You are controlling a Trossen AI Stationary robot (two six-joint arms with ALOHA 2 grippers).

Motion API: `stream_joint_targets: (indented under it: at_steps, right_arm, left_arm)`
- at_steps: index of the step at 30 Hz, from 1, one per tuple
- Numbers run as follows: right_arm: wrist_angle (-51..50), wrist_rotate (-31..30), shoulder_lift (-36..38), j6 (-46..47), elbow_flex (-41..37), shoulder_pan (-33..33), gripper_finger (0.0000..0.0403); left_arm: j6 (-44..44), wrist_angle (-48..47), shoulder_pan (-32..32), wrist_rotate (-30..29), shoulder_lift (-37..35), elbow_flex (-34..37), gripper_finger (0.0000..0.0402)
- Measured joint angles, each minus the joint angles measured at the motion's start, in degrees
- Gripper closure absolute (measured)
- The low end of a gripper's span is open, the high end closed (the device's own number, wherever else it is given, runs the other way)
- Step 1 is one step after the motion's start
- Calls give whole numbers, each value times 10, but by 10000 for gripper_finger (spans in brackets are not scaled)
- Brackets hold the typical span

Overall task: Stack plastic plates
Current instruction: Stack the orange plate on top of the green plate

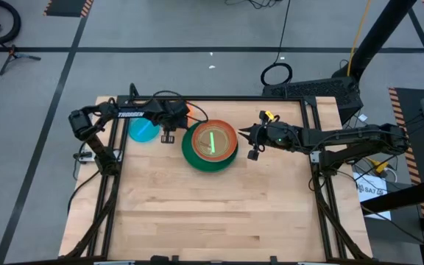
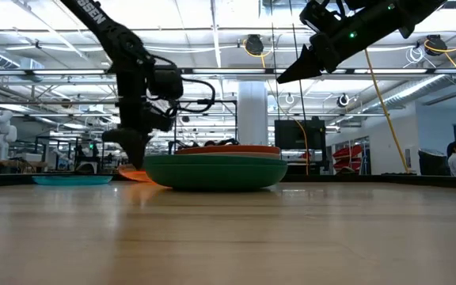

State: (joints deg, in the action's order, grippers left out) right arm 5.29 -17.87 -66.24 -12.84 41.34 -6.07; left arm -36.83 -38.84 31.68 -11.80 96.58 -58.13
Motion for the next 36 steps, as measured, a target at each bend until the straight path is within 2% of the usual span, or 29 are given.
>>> stream_joint_targets:
  at_steps: [4,10,19,28,36]
  right_arm:
    - [0,0,0,0,0,0,365]
    - [0,0,0,0,0,0,365]
    - [-1,0,0,1,0,0,365]
    - [-6,0,0,2,0,0,365]
    - [-5,0,0,2,0,0,365]
  left_arm:
    - [18,-64,0,-30,0,-55,395]
    - [38,-143,-19,-33,0,-144,395]
    - [90,-219,-103,-33,0,-241,396]
    - [179,-196,-241,-27,0,-250,396]
    - [211,-85,-317,-3,12,-250,396]
